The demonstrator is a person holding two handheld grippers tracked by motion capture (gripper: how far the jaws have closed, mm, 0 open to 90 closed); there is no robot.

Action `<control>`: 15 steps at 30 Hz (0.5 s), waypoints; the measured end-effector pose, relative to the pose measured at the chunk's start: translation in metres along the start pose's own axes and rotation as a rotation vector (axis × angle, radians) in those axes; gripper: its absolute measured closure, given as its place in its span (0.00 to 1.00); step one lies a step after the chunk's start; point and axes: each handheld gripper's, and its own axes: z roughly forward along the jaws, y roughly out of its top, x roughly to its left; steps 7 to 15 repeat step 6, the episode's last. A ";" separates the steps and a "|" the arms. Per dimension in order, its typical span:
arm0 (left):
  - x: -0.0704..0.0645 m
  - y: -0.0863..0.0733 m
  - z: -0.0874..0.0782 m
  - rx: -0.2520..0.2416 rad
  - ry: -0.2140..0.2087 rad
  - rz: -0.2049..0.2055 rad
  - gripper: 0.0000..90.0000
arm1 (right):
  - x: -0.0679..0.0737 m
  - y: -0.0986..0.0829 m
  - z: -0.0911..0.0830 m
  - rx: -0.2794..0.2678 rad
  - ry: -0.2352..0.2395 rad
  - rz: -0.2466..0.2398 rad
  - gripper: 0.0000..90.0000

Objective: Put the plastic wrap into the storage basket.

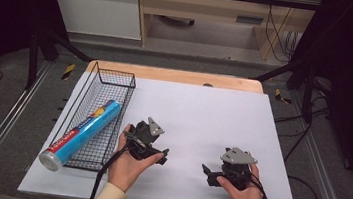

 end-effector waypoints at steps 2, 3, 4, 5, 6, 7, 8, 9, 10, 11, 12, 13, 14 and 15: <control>-0.001 -0.005 0.005 0.012 -0.007 0.000 0.06 | 0.000 0.000 0.000 0.000 -0.001 0.003 0.05; -0.002 -0.007 0.008 0.020 -0.011 0.000 0.06 | 0.000 0.000 -0.001 -0.001 0.000 0.003 0.05; -0.002 -0.009 0.010 0.025 -0.013 0.003 0.06 | 0.000 0.000 -0.001 -0.002 0.000 0.003 0.05; -0.003 -0.011 0.012 0.024 -0.020 0.008 0.06 | 0.000 0.000 -0.001 -0.003 -0.001 0.001 0.05; -0.003 -0.013 0.013 0.033 -0.020 0.014 0.06 | 0.000 0.000 -0.001 -0.003 -0.001 0.000 0.05; -0.003 -0.013 0.013 0.033 -0.020 0.014 0.06 | 0.000 0.000 -0.001 -0.003 -0.001 0.000 0.05; -0.003 -0.013 0.013 0.033 -0.020 0.014 0.06 | 0.000 0.000 -0.001 -0.003 -0.001 0.000 0.05; -0.003 -0.013 0.013 0.033 -0.020 0.014 0.06 | 0.000 0.000 -0.001 -0.003 -0.001 0.000 0.05; -0.003 -0.013 0.013 0.033 -0.020 0.014 0.06 | 0.000 0.000 -0.001 -0.003 -0.001 0.000 0.05; -0.003 -0.013 0.013 0.033 -0.020 0.014 0.06 | 0.000 0.000 -0.001 -0.003 -0.001 0.000 0.05; -0.003 -0.013 0.013 0.033 -0.020 0.014 0.06 | 0.000 0.000 -0.001 -0.003 -0.001 0.000 0.05; -0.003 -0.013 0.013 0.033 -0.020 0.014 0.06 | 0.000 0.000 -0.001 -0.003 -0.001 0.000 0.05; -0.003 -0.013 0.013 0.033 -0.020 0.014 0.06 | 0.000 0.000 -0.001 -0.003 -0.001 0.000 0.05; -0.003 -0.013 0.013 0.033 -0.020 0.014 0.06 | 0.000 0.000 -0.001 -0.003 -0.001 0.000 0.05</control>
